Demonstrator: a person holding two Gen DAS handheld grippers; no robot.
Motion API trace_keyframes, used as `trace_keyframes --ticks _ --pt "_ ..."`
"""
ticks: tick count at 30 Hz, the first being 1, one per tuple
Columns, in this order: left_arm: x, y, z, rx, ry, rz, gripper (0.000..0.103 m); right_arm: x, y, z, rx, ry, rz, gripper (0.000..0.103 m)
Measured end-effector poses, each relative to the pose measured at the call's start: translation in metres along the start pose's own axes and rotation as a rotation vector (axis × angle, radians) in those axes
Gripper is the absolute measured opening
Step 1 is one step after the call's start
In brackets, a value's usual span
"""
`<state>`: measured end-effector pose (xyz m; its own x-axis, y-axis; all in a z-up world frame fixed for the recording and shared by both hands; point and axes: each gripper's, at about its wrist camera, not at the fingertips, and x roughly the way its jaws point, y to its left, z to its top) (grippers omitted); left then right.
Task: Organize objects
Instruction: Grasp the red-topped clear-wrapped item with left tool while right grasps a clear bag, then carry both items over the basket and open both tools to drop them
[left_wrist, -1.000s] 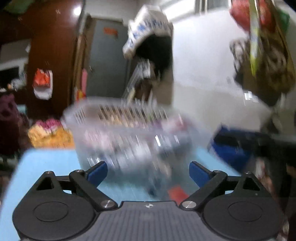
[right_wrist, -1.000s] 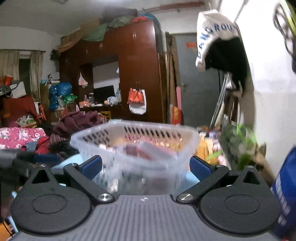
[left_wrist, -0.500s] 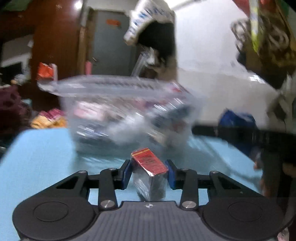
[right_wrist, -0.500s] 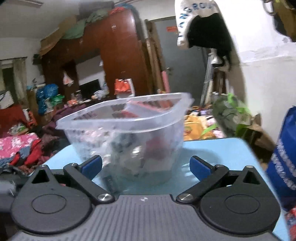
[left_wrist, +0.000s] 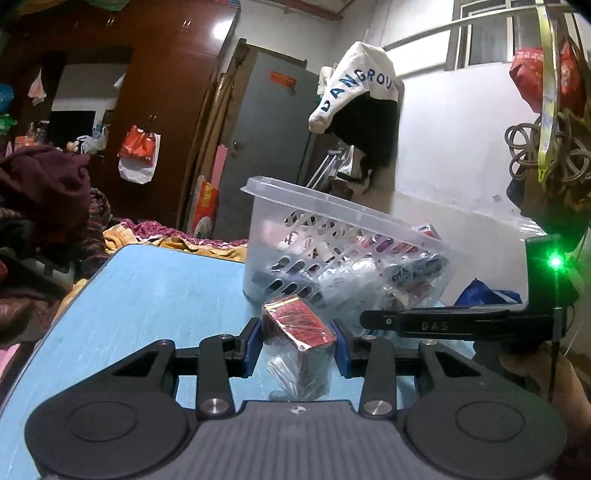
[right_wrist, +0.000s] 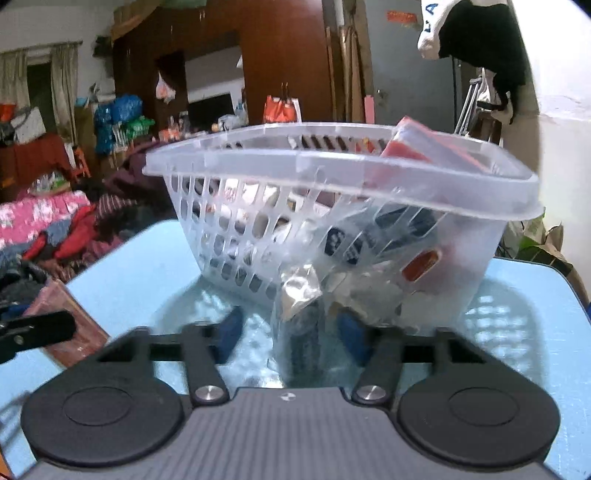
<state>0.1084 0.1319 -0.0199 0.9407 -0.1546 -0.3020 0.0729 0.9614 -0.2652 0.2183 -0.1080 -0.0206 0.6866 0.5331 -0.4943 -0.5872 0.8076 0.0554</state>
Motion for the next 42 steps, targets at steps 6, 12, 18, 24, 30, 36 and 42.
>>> trace_keyframes --ticks 6,12,18,24,30,36,42 --pt "-0.004 0.008 0.0 -0.009 -0.008 -0.006 0.044 -0.03 -0.003 -0.002 -0.026 -0.064 0.007 0.034" --pt "-0.002 0.007 -0.003 -0.004 -0.002 -0.011 0.044 -0.064 -0.008 0.001 -0.031 -0.131 0.029 0.034" --pt "-0.001 0.006 -0.005 -0.007 0.002 -0.016 0.044 -0.074 -0.011 -0.001 -0.03 -0.149 0.04 0.034" --pt "-0.004 0.005 -0.007 -0.003 -0.003 -0.026 0.044 -0.077 -0.011 -0.01 -0.024 -0.148 0.06 0.034" --pt "-0.004 0.005 -0.006 0.002 -0.009 -0.034 0.044 -0.086 -0.017 -0.015 -0.004 -0.181 0.066 0.034" --pt "-0.009 0.002 0.006 0.006 -0.039 -0.073 0.044 -0.106 -0.021 -0.005 0.016 -0.281 0.075 0.034" --pt "0.006 -0.018 0.086 0.008 -0.092 -0.142 0.044 -0.101 -0.033 0.057 0.054 -0.376 0.136 0.034"
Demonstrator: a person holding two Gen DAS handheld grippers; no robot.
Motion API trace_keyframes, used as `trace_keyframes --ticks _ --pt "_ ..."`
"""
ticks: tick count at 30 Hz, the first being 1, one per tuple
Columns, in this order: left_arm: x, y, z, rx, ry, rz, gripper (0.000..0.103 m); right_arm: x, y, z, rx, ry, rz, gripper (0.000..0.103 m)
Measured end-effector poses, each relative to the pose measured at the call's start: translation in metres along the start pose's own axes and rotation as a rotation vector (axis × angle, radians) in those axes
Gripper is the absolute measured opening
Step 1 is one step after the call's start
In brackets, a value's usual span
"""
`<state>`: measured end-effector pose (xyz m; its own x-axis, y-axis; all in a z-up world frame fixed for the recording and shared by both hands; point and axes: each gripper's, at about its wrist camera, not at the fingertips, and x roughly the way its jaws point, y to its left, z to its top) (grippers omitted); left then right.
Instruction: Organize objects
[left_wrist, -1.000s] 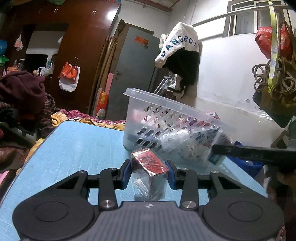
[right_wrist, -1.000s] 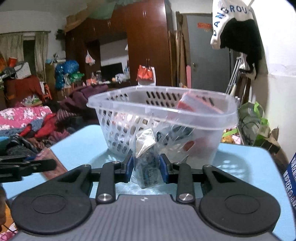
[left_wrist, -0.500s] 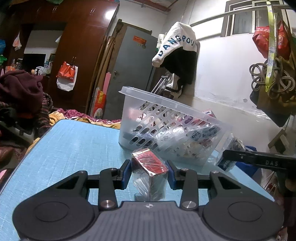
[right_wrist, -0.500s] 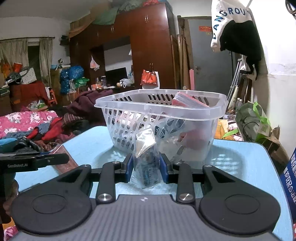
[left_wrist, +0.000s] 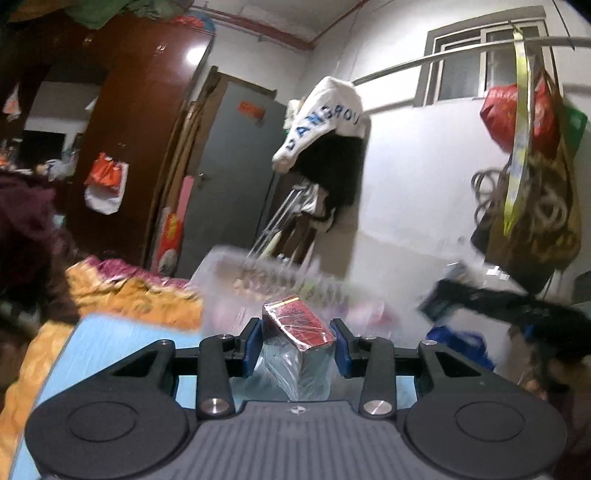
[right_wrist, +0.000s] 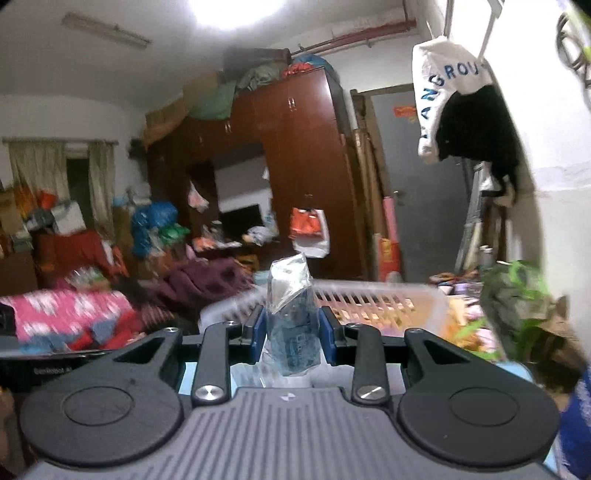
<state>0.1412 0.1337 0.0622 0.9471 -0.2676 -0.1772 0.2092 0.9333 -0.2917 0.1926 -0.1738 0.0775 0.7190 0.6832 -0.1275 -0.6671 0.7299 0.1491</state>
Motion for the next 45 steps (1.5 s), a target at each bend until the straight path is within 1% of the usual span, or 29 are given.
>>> trace_keyframes --ticks 1,2,4,6,7,8,9,10,11,12,13,14,15,16,17,19,21,23,25,26,28,31,35,39,42,45 --pt "0.011 -0.002 0.017 -0.008 0.005 -0.024 0.044 0.011 -0.002 0.01 -0.008 -0.003 -0.013 0.034" --pt "0.022 -0.005 0.031 -0.006 0.008 -0.028 0.044 0.024 -0.004 0.02 -0.006 0.002 -0.03 0.034" --pt "0.048 -0.008 0.054 -0.011 0.019 -0.008 0.044 0.051 -0.01 0.033 0.01 0.023 -0.037 0.034" --pt "0.077 -0.007 0.068 -0.024 0.065 -0.021 0.044 0.073 -0.013 0.037 0.0 0.069 -0.042 0.034" --pt "0.089 -0.006 0.07 -0.024 0.084 -0.009 0.044 0.083 -0.013 0.037 -0.011 0.086 -0.05 0.035" --pt "0.1 -0.005 0.071 -0.019 0.089 0.012 0.046 0.093 -0.014 0.036 -0.015 0.101 -0.056 0.037" --pt "0.108 -0.003 0.07 -0.019 0.09 0.031 0.051 0.101 -0.016 0.033 -0.019 0.111 -0.055 0.042" --pt "0.118 0.0 0.07 -0.013 0.098 0.046 0.073 0.106 -0.018 0.031 -0.02 0.113 -0.056 0.061" --pt "0.126 0.002 0.07 -0.009 0.113 0.061 0.09 0.111 -0.021 0.03 -0.016 0.118 -0.067 0.072" --pt "0.134 0.004 0.069 -0.006 0.125 0.087 0.091 0.114 -0.023 0.028 -0.014 0.128 -0.089 0.085" --pt "0.136 0.005 0.068 0.005 0.135 0.097 0.091 0.113 -0.024 0.028 -0.014 0.132 -0.105 0.085" --pt "0.133 0.006 0.065 0.016 0.139 0.089 0.091 0.108 -0.026 0.027 -0.015 0.135 -0.111 0.085" --pt "0.127 0.006 0.062 0.033 0.137 0.075 0.092 0.1 -0.027 0.026 -0.015 0.134 -0.109 0.089" --pt "0.116 0.005 0.058 0.056 0.125 0.076 0.094 0.091 -0.026 0.026 -0.017 0.127 -0.106 0.1" --pt "0.105 0.005 0.055 0.082 0.109 0.093 0.098 0.078 -0.026 0.026 -0.026 0.116 -0.108 0.103" --pt "0.085 0.0 0.045 0.155 0.096 0.143 0.1 0.056 -0.024 0.024 -0.052 0.116 -0.128 0.103" --pt "0.07 -0.001 0.038 0.2 0.095 0.185 0.1 0.039 -0.024 0.019 -0.074 0.142 -0.178 0.103" --pt "0.058 -0.001 0.032 0.227 0.112 0.187 0.1 0.021 -0.022 0.006 -0.1 0.141 -0.24 0.103" --pt "0.05 0.0 0.029 0.225 0.14 0.185 0.1 0.01 -0.021 -0.007 -0.125 0.15 -0.323 0.103" --pt "0.047 -0.001 0.029 0.224 0.151 0.175 0.1 0.007 -0.022 -0.011 -0.134 0.154 -0.34 0.103" --pt "0.042 -0.006 0.028 0.244 0.163 0.155 0.1 0.001 -0.021 -0.015 -0.142 0.177 -0.346 0.103" --pt "0.044 -0.013 0.032 0.267 0.159 0.171 0.1 -0.006 -0.02 -0.015 -0.146 0.194 -0.347 0.103" --pt "0.044 -0.015 0.036 0.257 0.161 0.168 0.1 -0.008 -0.025 -0.01 -0.102 0.2 -0.318 0.103" --pt "0.045 -0.019 0.034 0.275 0.165 0.17 0.1 -0.003 -0.028 -0.009 -0.084 0.204 -0.321 0.103" --pt "0.049 -0.019 0.034 0.264 0.181 0.16 0.1 0.0 -0.028 -0.012 -0.07 0.214 -0.318 0.103" --pt "0.05 -0.024 0.03 0.285 0.184 0.156 0.1 0.002 -0.03 -0.014 -0.054 0.221 -0.314 0.103"
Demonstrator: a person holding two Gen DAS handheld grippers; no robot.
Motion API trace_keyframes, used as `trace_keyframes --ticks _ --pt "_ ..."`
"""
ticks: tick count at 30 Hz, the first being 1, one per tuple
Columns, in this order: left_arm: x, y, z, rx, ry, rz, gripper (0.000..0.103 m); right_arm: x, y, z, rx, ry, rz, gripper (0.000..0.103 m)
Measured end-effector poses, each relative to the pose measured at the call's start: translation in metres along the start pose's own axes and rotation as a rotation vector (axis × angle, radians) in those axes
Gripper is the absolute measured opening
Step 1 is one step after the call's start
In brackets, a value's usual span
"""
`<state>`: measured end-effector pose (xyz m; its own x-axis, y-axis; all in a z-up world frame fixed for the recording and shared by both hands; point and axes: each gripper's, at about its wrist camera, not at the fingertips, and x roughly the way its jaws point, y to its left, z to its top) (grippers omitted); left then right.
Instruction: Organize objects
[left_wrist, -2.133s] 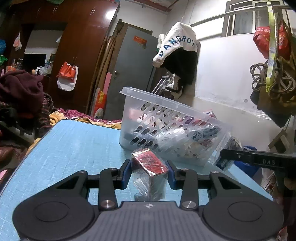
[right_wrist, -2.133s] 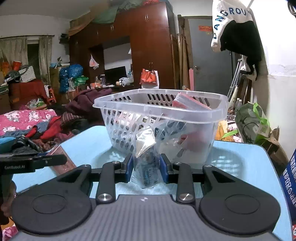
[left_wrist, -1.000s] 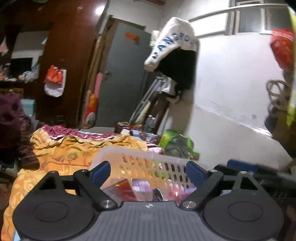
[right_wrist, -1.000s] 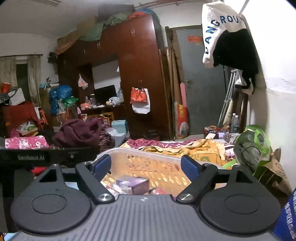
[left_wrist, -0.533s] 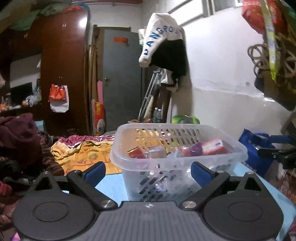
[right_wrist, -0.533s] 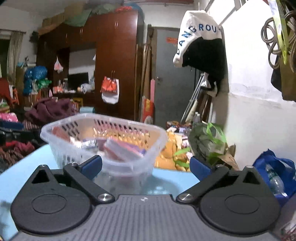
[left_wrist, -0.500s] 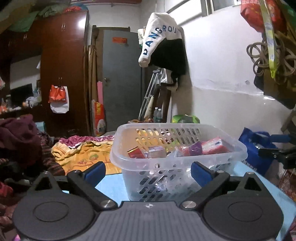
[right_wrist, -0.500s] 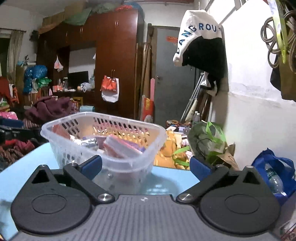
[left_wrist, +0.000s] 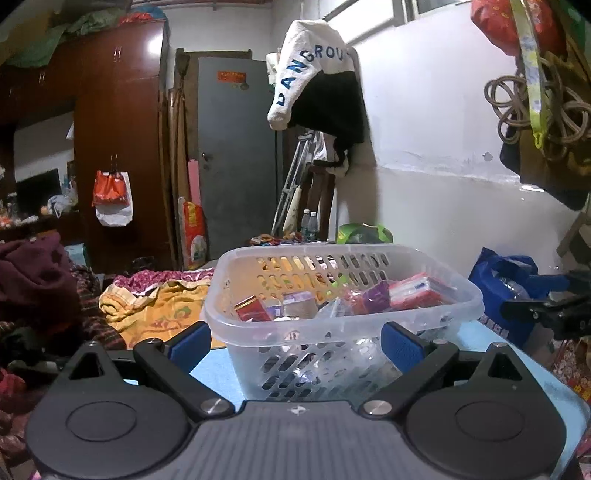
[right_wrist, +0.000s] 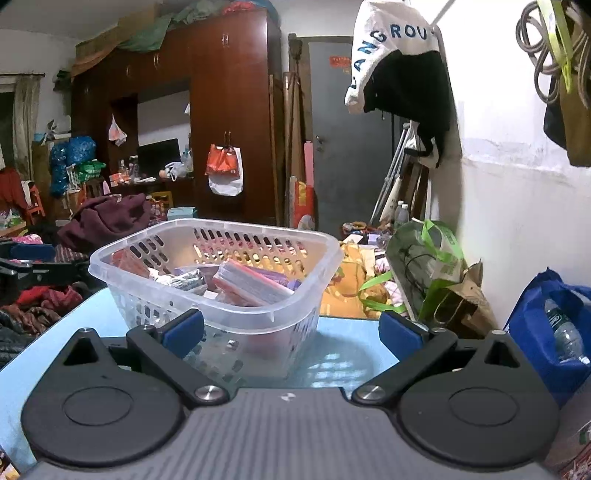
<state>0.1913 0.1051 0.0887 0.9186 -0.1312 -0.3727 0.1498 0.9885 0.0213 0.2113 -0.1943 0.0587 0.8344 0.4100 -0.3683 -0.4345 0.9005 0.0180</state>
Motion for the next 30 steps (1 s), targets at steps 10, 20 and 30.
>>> trace_keyframes --ticks 10,20,30 --pt "-0.011 -0.012 -0.005 0.016 -0.027 -0.014 0.1 -0.006 -0.002 -0.004 0.0 0.003 0.021 0.103" --pt "-0.004 -0.017 -0.008 0.017 -0.005 -0.014 0.1 -0.003 -0.01 -0.007 0.032 0.024 0.033 0.103" --pt "-0.004 -0.015 -0.01 0.003 0.002 -0.01 0.1 -0.004 -0.01 -0.008 0.025 0.026 0.04 0.103"
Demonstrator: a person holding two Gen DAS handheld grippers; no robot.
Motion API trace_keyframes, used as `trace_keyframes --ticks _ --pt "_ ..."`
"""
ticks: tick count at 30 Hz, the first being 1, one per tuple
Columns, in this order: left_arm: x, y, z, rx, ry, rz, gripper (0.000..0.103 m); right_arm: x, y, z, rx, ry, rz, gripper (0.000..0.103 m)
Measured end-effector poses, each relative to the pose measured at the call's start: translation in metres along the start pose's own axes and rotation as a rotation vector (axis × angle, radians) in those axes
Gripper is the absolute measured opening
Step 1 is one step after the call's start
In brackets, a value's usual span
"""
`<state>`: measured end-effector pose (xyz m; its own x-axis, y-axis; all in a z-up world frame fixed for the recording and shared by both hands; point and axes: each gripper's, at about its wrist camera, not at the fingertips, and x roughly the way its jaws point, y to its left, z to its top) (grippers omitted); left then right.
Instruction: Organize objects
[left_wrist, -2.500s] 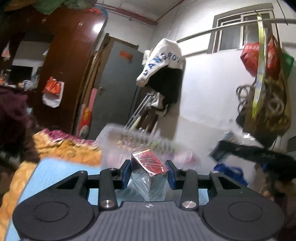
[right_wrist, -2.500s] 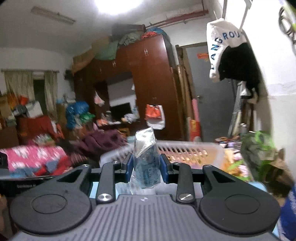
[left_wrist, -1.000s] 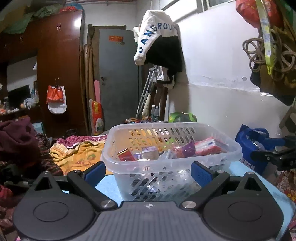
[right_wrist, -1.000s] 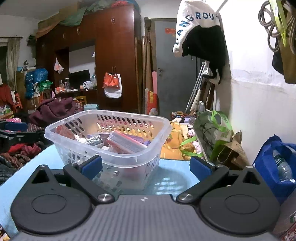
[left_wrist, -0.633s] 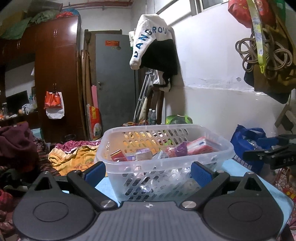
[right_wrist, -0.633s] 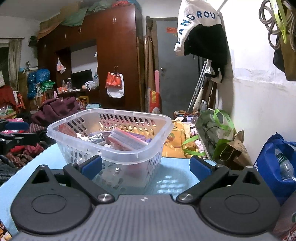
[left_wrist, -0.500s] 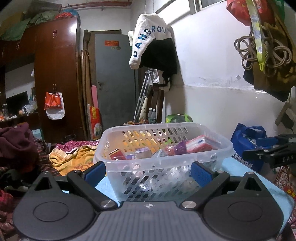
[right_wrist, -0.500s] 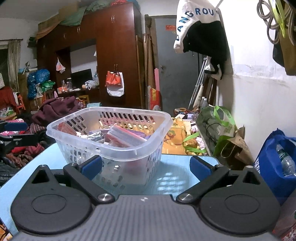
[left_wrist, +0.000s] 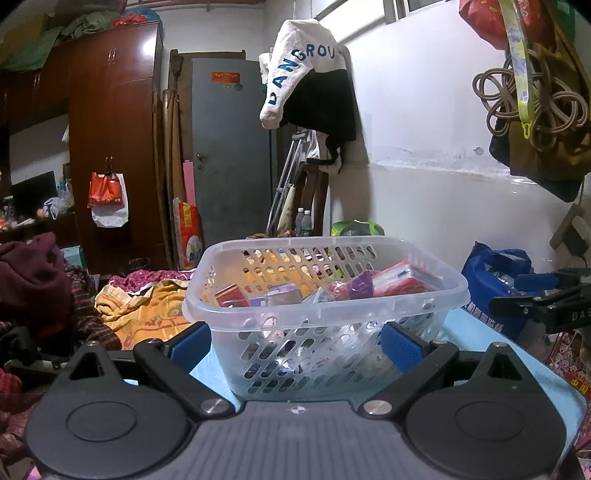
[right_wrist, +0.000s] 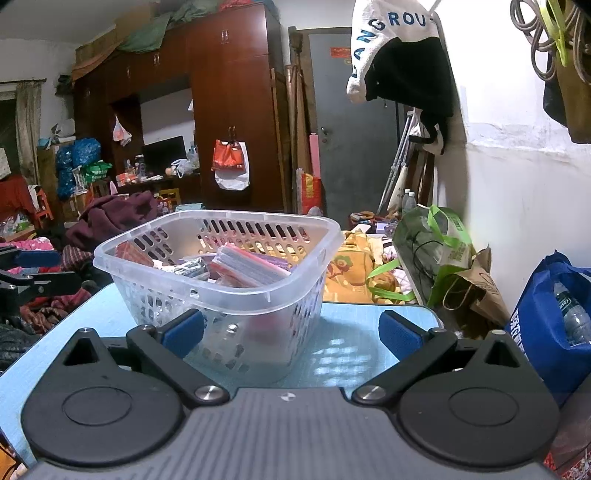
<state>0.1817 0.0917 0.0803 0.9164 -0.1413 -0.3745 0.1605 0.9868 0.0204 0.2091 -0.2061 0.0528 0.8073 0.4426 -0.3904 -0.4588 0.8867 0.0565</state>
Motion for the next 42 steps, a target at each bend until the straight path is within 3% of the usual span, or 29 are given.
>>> trace_keyframes --ticks 42 --pt "0.005 -0.002 -0.006 -0.043 0.028 -0.012 0.1 -0.002 -0.014 -0.011 0.044 -0.002 0.007 0.103"
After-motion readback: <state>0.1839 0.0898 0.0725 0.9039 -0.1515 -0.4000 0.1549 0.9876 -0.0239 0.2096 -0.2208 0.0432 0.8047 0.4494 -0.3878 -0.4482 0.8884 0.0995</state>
